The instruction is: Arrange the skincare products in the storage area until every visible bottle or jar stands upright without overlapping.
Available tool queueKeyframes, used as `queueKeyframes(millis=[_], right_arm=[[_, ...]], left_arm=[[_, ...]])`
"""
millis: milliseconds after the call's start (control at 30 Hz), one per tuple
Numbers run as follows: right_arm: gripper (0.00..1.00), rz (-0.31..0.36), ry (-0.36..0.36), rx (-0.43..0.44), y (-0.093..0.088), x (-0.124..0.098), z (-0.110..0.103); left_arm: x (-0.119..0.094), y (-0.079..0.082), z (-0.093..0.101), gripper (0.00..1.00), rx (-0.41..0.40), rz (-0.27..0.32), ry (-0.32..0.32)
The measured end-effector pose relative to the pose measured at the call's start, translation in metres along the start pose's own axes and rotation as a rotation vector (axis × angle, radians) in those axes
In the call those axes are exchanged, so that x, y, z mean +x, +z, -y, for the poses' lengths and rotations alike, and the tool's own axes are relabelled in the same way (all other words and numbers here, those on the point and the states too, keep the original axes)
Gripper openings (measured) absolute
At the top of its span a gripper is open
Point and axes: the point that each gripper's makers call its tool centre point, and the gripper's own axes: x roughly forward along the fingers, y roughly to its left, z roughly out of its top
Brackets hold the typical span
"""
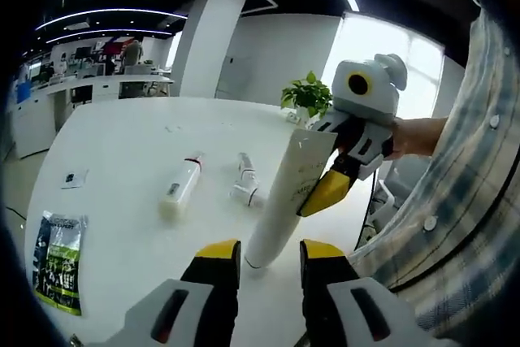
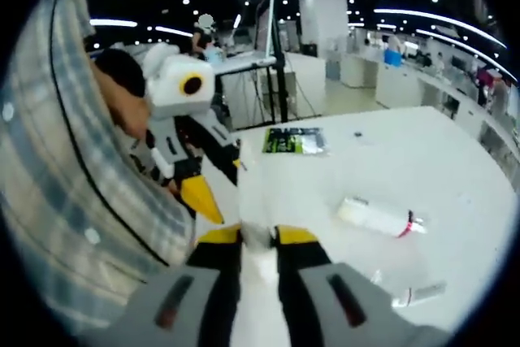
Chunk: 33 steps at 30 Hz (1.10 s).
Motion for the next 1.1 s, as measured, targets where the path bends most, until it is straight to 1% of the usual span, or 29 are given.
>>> queueKeyframes(millis=[33, 67, 133, 267, 367, 433, 467, 567, 667, 800, 833, 867, 967, 1033, 1100], right_arm=[[0.21, 0.000, 0.000, -0.002, -0.001, 0.002, 0.000], [0.22, -0.009, -0.007, -0.018, -0.003, 0.005, 0.001], [0.21, -0.016, 0.002, -0.026, -0.004, 0.007, 0.000], [0.18, -0.002, 0.015, -0.023, 0.000, 0.010, 0.000], [0.21, 0.016, 0.016, -0.023, 0.005, 0.011, 0.001], [0.21, 0.025, 0.019, -0.022, 0.007, 0.012, 0.000], [0.21, 0.027, 0.019, -0.024, 0.008, 0.012, 0.000], [0.14, 0.026, 0.027, -0.018, 0.007, 0.012, 0.000], [0.14, 0.040, 0.033, 0.004, 0.007, 0.011, 0.001], [0.12, 0.033, 0.032, -0.007, 0.007, 0.011, 0.000], [0.12, 0.034, 0.019, -0.013, 0.008, 0.011, 0.002], [0.12, 0.027, 0.019, -0.004, 0.008, 0.011, 0.003], [0.11, 0.007, 0.028, -0.016, 0.010, 0.008, 0.003], [0.11, -0.003, 0.024, -0.041, 0.010, 0.006, 0.006], [0.11, -0.005, 0.020, -0.044, 0.011, 0.003, 0.008]], left_arm=[[0.000, -0.001, 0.000, 0.29, 0.002, -0.002, 0.001], [0.000, -0.002, 0.001, 0.29, 0.004, -0.007, 0.001], [0.000, -0.003, 0.001, 0.29, 0.006, -0.013, 0.000], [-0.003, -0.005, 0.001, 0.30, -0.005, -0.008, 0.005], [-0.004, -0.006, 0.001, 0.30, -0.007, -0.012, 0.008], [-0.005, -0.007, 0.002, 0.30, -0.009, -0.013, 0.009], [-0.005, -0.007, 0.001, 0.30, -0.011, -0.012, 0.011], [-0.006, -0.007, -0.001, 0.30, -0.023, -0.010, 0.019], [-0.005, -0.009, -0.001, 0.30, -0.029, -0.014, 0.022], [-0.005, -0.012, -0.001, 0.29, -0.037, -0.024, 0.025], [-0.005, -0.012, -0.001, 0.29, -0.040, -0.025, 0.026], [-0.005, -0.012, -0.002, 0.29, -0.046, -0.026, 0.027], [-0.003, -0.009, -0.004, 0.28, -0.059, -0.018, 0.031], [-0.002, -0.006, -0.004, 0.28, -0.064, -0.016, 0.033], [0.000, -0.003, -0.005, 0.28, -0.060, -0.016, 0.034]])
